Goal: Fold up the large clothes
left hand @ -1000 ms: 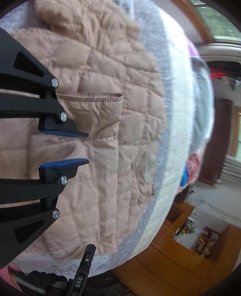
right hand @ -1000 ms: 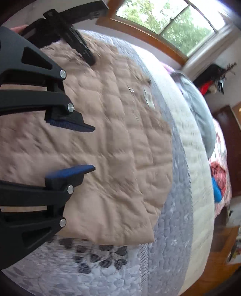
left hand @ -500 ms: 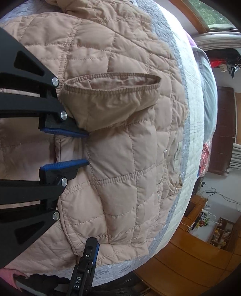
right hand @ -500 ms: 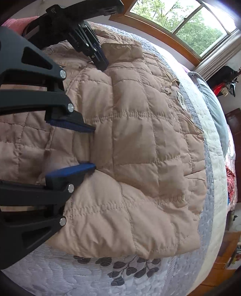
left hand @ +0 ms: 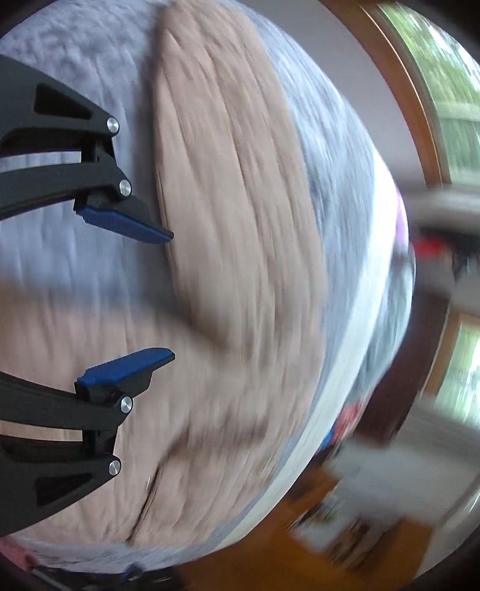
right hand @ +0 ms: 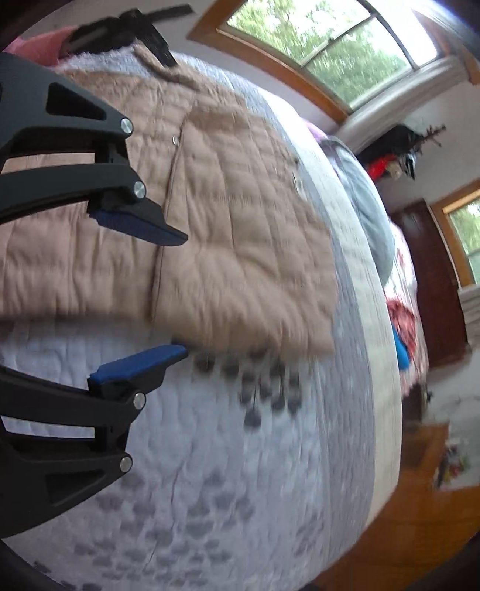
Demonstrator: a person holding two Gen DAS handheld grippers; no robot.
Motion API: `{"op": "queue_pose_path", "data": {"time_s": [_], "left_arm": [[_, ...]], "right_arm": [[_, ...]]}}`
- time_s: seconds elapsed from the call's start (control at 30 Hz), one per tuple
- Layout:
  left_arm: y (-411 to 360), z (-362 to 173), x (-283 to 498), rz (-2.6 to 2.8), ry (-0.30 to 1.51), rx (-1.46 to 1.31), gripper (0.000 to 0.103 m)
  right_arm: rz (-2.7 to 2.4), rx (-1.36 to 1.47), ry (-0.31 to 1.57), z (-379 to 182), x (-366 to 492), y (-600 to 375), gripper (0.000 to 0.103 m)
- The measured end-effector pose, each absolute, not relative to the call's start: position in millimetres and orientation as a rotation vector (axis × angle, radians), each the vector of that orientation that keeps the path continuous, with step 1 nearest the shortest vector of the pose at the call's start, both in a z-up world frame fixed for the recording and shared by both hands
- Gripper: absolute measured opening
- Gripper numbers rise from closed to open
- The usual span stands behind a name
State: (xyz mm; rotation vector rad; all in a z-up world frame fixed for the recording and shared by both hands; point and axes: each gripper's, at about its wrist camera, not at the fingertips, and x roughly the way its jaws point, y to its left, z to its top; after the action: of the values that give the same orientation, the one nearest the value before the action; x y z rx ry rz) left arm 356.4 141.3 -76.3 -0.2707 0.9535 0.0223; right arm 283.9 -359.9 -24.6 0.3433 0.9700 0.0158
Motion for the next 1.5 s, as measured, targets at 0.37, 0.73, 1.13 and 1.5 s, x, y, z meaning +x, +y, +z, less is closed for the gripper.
{"op": "queue_pose_path", "data": {"time_s": [0.37, 0.73, 1.13, 1.5], "left_arm": [[347.8, -119.1, 289.8, 0.414, 0.910, -0.684, 0.059], [400.7, -130.3, 297.8, 0.454, 0.828, -0.867, 0.033], [398.7, -128.0, 297.3, 0.459, 0.779, -0.857, 0.005], [279.5, -30.5, 315.2, 0.232, 0.615, -0.550, 0.005]], "right_arm": [[0.043, 0.348, 1.042, -55.2, 302.5, -345.9, 0.057], [0.034, 0.345, 1.089, -75.4, 311.0, -342.1, 0.057], [0.031, 0.343, 1.095, -77.1, 310.4, -342.5, 0.057], [0.038, 0.280, 1.084, -57.5, 303.2, -318.1, 0.057]]}}
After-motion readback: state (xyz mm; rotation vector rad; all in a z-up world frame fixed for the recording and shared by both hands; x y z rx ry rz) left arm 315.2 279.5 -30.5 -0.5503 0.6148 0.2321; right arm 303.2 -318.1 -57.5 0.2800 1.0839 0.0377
